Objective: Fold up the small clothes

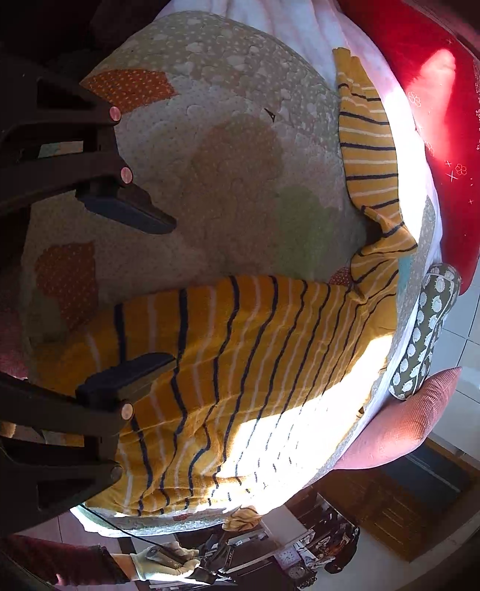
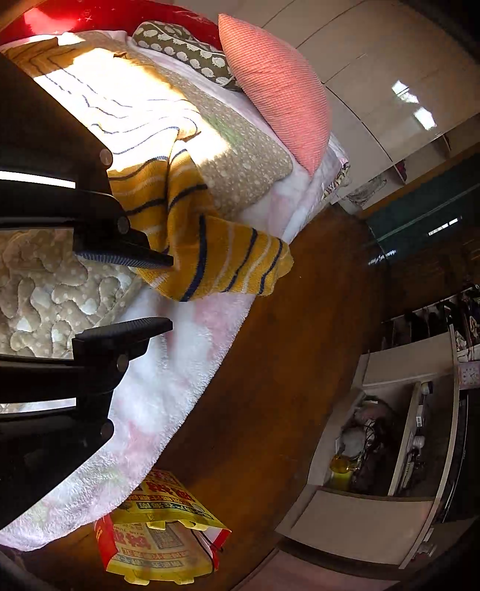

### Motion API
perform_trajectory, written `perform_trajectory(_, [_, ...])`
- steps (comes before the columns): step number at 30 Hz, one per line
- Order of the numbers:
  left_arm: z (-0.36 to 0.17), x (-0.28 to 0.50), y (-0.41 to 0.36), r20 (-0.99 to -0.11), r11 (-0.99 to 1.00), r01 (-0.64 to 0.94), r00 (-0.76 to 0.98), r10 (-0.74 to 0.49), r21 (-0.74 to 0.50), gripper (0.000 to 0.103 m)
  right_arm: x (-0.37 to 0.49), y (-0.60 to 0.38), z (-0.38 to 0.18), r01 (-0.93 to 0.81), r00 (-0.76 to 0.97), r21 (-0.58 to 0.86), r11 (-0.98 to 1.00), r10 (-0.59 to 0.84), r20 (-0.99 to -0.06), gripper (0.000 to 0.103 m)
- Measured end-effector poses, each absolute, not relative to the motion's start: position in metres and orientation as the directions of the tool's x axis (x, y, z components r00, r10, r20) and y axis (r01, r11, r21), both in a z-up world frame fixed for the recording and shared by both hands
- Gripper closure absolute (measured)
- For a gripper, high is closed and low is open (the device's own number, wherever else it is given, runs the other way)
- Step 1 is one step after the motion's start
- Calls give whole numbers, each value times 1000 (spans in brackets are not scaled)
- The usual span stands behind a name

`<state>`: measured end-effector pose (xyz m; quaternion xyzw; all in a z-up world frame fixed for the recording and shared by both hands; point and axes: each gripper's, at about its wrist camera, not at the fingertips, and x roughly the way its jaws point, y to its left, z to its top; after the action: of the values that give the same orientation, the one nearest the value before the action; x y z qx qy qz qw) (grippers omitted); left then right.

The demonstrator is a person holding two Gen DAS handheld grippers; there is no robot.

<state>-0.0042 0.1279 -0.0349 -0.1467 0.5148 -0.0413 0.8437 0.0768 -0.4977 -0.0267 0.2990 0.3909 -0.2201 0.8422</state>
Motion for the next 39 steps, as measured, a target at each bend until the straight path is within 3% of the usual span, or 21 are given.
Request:
perform_trajectory(6, [-52, -16, 108, -864, 944, -37, 416, -284, -328, 36, -7, -395, -30, 257, 635, 505, 824, 250, -731, 61])
perform_trajectory(10, [-56, -27, 100, -861, 936, -14, 398, -318, -352, 29, -50, -338, -47, 134, 586, 513, 848, 350, -731, 61])
perform_trajectory(16, [-60, -34, 94, -822, 886, -5, 374, -429, -464, 29, -81, -307, -66, 104, 558, 574, 812, 430, -710, 57])
perform_trajectory(18, [-63, -31, 87, -804, 861, 11, 353, -479, -508, 38, -83, -299, -68, 106, 567, 557, 824, 410, -715, 55])
perform_trajectory(20, [-68, -28, 76, -828, 876, 8, 323, -458, -482, 89, -85, -293, -67, 104, 579, 549, 830, 398, -712, 55])
perform_trajectory(22, [-68, -29, 73, -847, 893, -1, 315, -428, -451, 90, -86, -286, -67, 108, 577, 537, 836, 387, -719, 55])
perform_trajectory(23, [-65, -30, 73, -852, 899, 0, 319, -414, -437, 91, -85, -281, -68, 105, 572, 536, 838, 390, -722, 56])
perform_trajectory(25, [-52, -33, 77, -855, 911, 4, 344, -388, -412, 91, -85, -274, -68, 62, 538, 583, 810, 465, -703, 92])
perform_trajectory(32, [-14, -56, 98, -865, 949, 15, 406, -295, -316, 91, -117, -275, -41, 5, 566, 622, 783, 511, -647, 95])
perform_trajectory(37, [-42, -65, 93, -917, 979, 16, 348, -194, -202, 90, -141, -276, -67, 66, 516, 564, 823, 456, -725, 96])
perform_trajectory(39, [-50, -66, 97, -920, 975, 11, 328, -213, -222, 88, -147, -282, -75, 90, 500, 553, 828, 443, -745, 96])
